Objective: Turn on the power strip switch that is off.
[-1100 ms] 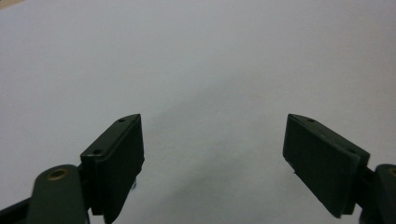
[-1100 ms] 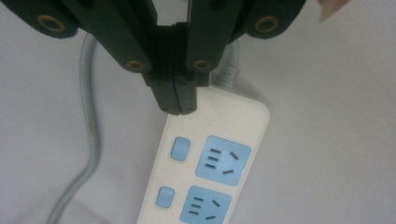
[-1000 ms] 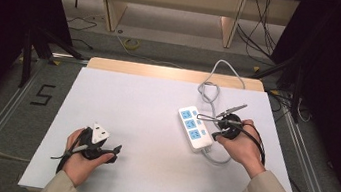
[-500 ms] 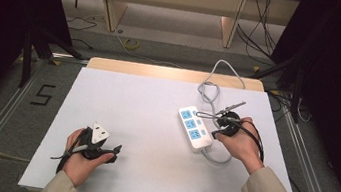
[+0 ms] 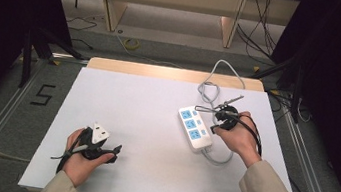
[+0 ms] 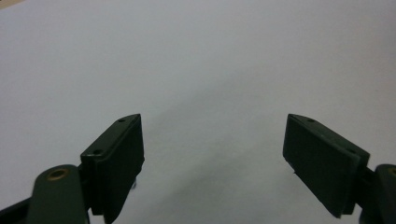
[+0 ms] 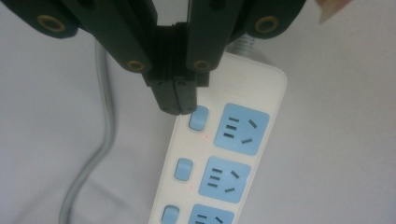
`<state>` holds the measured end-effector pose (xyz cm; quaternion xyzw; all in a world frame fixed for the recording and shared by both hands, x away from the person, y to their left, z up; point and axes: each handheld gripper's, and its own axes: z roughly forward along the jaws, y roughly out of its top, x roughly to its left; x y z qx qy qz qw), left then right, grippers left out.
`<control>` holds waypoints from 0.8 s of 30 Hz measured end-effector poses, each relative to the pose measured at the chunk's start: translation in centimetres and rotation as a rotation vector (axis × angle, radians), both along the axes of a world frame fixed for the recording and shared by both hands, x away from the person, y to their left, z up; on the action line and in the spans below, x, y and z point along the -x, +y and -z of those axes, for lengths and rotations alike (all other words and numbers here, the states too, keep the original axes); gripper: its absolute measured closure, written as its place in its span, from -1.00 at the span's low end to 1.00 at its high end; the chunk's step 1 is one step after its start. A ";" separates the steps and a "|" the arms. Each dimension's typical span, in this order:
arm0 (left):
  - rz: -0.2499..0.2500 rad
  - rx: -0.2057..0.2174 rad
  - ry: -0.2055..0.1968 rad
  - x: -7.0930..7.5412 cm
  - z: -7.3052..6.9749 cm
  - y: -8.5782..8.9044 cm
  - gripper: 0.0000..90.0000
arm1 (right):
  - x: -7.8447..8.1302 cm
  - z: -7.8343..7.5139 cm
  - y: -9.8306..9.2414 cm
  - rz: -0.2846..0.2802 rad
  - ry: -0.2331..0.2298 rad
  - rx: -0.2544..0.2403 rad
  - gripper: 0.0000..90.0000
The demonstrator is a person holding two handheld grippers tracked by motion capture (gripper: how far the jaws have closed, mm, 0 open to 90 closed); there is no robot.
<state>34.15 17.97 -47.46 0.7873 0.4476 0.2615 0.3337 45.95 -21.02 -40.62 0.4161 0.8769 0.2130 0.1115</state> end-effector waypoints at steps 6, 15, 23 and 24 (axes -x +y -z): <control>-0.001 0.001 0.001 0.0 0.0 0.0 -0.55 | -0.5 -0.1 0.1 0.010 0.010 -0.004 1.00; 0.001 -0.001 0.001 0.0 0.0 -0.1 -0.55 | -1.2 -0.2 0.5 0.013 0.006 0.001 1.00; -0.004 0.003 0.002 -0.1 0.0 -0.1 -0.55 | -1.7 0.0 1.1 0.011 0.014 0.007 1.00; -0.003 0.004 0.002 -0.1 0.0 -0.1 -0.55 | -1.7 0.0 1.2 0.009 0.010 0.007 1.00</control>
